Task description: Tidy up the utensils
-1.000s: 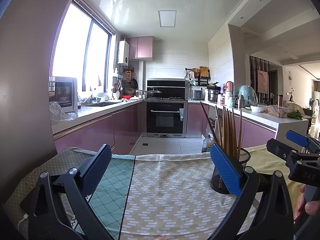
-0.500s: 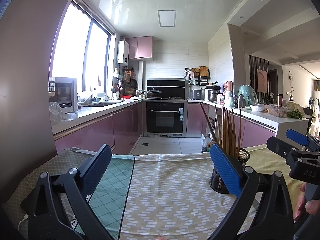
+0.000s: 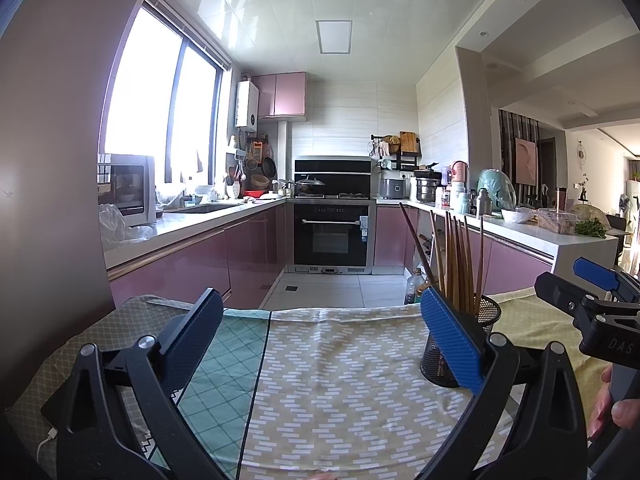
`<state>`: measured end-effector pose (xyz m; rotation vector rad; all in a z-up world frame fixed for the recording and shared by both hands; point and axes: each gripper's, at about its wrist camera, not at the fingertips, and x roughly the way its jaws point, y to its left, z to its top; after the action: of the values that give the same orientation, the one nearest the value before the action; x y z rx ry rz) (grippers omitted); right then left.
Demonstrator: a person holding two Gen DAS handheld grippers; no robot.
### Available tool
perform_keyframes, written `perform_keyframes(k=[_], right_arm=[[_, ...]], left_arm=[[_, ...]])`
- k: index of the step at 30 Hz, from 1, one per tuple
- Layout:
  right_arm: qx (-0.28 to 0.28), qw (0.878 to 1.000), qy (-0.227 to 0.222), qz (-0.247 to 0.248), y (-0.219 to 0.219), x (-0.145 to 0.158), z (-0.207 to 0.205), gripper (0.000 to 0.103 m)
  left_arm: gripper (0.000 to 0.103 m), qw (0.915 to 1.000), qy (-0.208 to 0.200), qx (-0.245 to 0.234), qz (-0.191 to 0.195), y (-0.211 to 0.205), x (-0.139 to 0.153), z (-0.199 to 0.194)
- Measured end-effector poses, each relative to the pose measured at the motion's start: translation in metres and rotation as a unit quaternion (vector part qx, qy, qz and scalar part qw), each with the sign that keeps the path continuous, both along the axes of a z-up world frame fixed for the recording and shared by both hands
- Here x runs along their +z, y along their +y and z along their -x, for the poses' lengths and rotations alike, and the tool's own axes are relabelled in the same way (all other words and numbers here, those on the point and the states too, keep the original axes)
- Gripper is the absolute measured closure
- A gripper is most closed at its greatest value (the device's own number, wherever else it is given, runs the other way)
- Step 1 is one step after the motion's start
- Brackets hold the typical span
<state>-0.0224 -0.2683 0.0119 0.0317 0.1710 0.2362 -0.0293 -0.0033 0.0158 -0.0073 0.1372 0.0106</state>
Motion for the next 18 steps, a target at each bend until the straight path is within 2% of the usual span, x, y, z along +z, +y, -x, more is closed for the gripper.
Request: perform_keyframes(k=[18], right_arm=[[-0.002,1.000,0.003,-0.003,-0.0022,-0.0010,-0.0009,0.007]], left_arm=[[0.006,1.0000,0.005,0.000,-0.001,-0.0014,-0.0018,-0.0017]])
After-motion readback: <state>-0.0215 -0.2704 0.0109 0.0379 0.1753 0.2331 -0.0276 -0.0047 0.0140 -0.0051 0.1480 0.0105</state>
